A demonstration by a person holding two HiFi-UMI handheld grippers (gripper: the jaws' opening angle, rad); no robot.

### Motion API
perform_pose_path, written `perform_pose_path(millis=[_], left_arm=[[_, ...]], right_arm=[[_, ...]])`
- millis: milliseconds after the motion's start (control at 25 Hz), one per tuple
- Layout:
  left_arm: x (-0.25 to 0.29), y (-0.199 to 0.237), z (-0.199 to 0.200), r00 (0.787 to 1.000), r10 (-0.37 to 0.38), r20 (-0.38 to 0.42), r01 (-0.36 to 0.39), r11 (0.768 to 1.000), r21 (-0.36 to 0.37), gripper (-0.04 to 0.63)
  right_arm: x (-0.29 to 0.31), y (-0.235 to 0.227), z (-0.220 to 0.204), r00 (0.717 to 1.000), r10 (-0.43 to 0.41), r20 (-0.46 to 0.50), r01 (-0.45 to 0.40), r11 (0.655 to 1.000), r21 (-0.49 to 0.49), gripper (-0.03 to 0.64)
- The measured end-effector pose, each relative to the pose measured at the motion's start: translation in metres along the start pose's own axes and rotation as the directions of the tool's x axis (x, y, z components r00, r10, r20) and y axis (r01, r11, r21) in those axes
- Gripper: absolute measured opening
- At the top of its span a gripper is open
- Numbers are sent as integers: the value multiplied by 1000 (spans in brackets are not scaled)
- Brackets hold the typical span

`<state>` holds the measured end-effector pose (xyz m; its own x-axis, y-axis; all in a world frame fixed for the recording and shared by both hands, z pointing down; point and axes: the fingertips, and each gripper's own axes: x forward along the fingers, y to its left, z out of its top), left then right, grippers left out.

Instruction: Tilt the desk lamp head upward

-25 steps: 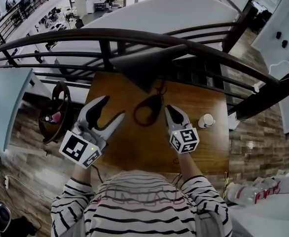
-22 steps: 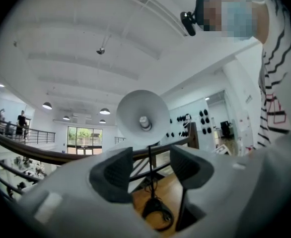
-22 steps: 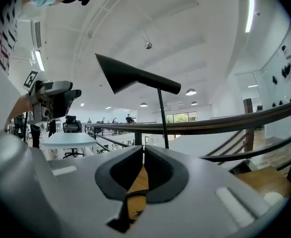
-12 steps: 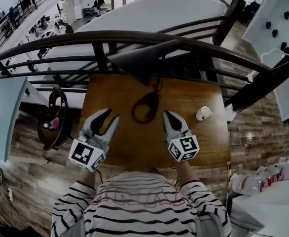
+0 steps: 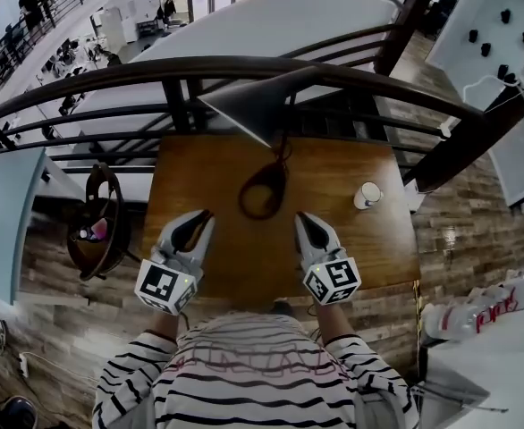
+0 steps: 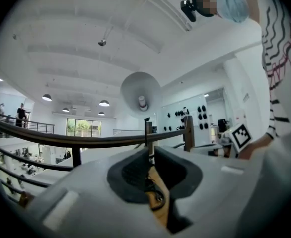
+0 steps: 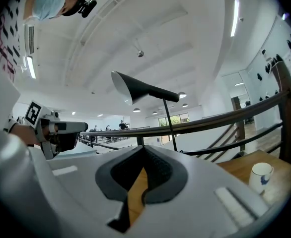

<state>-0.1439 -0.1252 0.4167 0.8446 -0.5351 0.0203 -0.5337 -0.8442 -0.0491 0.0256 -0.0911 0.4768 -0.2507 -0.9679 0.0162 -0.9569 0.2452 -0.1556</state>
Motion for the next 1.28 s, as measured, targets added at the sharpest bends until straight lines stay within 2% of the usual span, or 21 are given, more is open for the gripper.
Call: perform_pose_path(millis=[240, 640, 1280], left_arm=[[-14, 3, -16, 1000, -1, -13, 1, 1000, -18, 5], [-33, 6, -25, 1000, -10, -21, 9, 999, -47, 3], [-29, 3, -27, 999, -33, -24, 32, 998, -54, 3]], right_arm=[[-10, 15, -9, 1000, -27, -2, 27, 999, 21, 0], [-23, 39, -9, 999, -49, -14, 49, 999, 19, 0], [-23, 47, 3, 999, -39, -4, 39, 999, 2, 0]])
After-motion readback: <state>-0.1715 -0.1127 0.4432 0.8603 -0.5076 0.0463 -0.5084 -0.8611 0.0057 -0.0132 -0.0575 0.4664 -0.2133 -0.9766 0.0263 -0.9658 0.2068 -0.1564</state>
